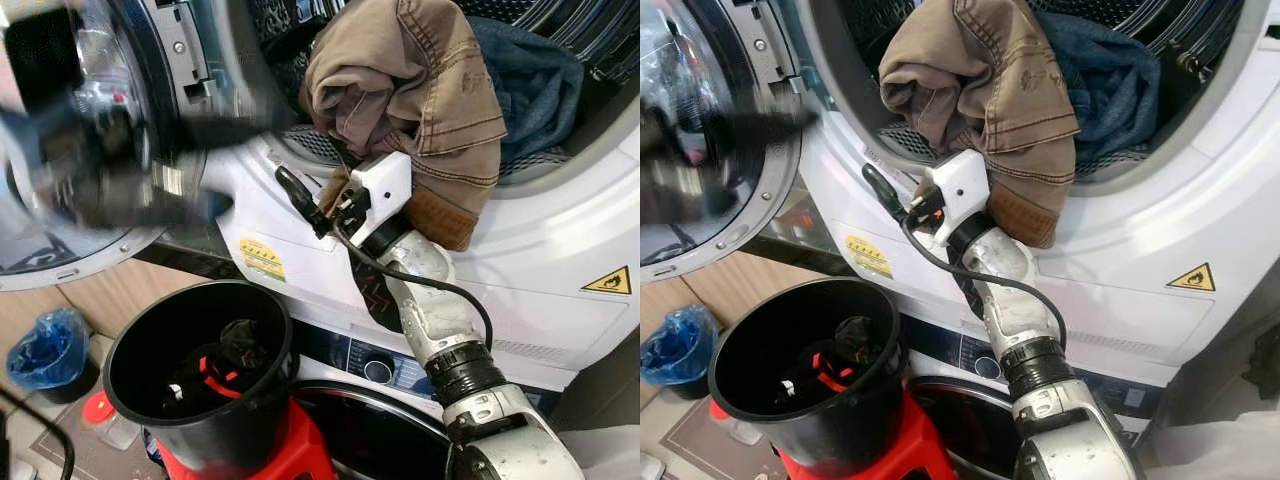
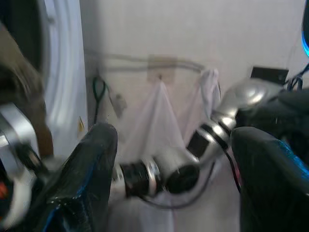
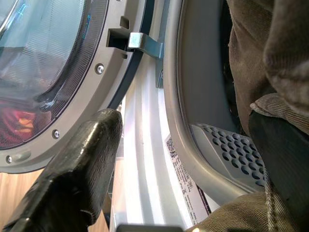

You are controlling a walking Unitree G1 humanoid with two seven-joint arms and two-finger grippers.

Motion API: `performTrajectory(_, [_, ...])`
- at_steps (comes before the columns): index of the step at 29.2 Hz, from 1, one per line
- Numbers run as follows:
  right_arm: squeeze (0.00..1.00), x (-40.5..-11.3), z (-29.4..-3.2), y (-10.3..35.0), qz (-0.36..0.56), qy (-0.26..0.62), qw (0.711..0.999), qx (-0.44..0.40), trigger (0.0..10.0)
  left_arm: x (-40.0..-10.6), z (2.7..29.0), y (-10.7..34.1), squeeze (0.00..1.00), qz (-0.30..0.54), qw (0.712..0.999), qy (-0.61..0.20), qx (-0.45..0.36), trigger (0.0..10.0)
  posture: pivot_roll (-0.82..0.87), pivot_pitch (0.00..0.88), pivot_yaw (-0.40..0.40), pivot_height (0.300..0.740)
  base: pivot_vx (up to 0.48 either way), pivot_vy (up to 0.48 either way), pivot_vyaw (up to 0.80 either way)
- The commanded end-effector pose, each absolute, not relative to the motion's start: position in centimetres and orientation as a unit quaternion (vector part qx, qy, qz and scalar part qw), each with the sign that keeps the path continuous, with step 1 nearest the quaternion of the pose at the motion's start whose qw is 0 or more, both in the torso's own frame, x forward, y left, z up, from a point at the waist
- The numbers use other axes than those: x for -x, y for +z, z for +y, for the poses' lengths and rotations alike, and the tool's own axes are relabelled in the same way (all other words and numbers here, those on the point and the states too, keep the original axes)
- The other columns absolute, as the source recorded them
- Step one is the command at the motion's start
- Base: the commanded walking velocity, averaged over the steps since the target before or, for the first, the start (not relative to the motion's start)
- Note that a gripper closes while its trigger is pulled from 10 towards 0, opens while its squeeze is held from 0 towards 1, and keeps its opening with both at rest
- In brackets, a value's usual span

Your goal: Clothes washing

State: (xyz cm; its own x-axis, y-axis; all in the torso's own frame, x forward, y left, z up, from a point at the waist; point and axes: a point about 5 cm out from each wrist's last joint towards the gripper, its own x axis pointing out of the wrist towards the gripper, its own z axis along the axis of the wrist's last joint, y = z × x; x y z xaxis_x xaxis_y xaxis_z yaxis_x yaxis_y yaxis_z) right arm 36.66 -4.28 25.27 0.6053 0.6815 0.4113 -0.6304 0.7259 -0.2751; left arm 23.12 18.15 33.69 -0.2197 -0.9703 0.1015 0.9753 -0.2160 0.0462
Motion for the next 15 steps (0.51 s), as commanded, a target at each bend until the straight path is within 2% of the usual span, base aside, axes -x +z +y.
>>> performTrajectory(1, [0.0,-37.0,-4.4,25.7,-0.252,0.363,0.896,0.046,10.0,-22.8,18.0,32.8,0.0,-0.01,0.624,-0.782,0.0,10.0,0.08,0.0,0.131,0.74,0.0,0.0,0.0])
performTrajectory(2, [0.0,-37.0,-4.3,25.7,-0.251,0.365,0.895,0.047,10.0,-22.7,18.0,30.8,0.0,0.044,0.62,-0.783,-0.006,10.0,0.08,0.0,0.13,0.74,0.0,0.0,0.0])
performTrajectory(3, [0.0,-37.0,-4.3,25.7,-0.251,0.365,0.895,0.047,10.0,-22.7,18.0,30.8,0.0,0.044,0.62,-0.783,-0.006,10.0,0.08,0.0,0.13,0.74,0.0,0.0,0.0])
performTrajectory(6, [0.0,-37.1,-4.0,25.8,-0.252,0.367,0.894,0.049,10.0,-22.3,18.0,26.0,0.0,0.155,0.599,-0.785,-0.036,10.0,0.08,0.0,0.132,0.74,0.0,0.0,0.0])
performTrajectory(8, [0.0,-37.1,-4.0,25.9,-0.253,0.368,0.893,0.05,10.0,-22.3,18.0,24.5,0.0,0.185,0.594,-0.781,-0.053,10.0,0.08,0.0,0.132,0.74,0.0,0.0,0.0])
performTrajectory(10, [0.0,-37.1,-3.9,26.2,-0.258,0.368,0.892,0.053,10.0,-22.7,17.6,20.9,0.0,0.23,0.601,-0.76,-0.088,10.0,0.07,0.0,0.134,0.74,0.0,0.0,0.0])
performTrajectory(12, [0.0,-37.2,-3.8,26.4,-0.26,0.368,0.891,0.054,10.0,-22.9,17.4,19.8,0.0,0.237,0.604,-0.755,-0.098,10.0,0.06,0.0,0.133,0.74,0.0,0.0,0.0])
performTrajectory(15, [0.0,-37.3,-3.7,27.2,-0.269,0.367,0.889,0.059,10.0,-24.2,16.7,16.4,0.0,0.245,0.64,-0.721,-0.106,10.0,0.06,0.0,0.131,0.74,0.0,0.0,0.0])
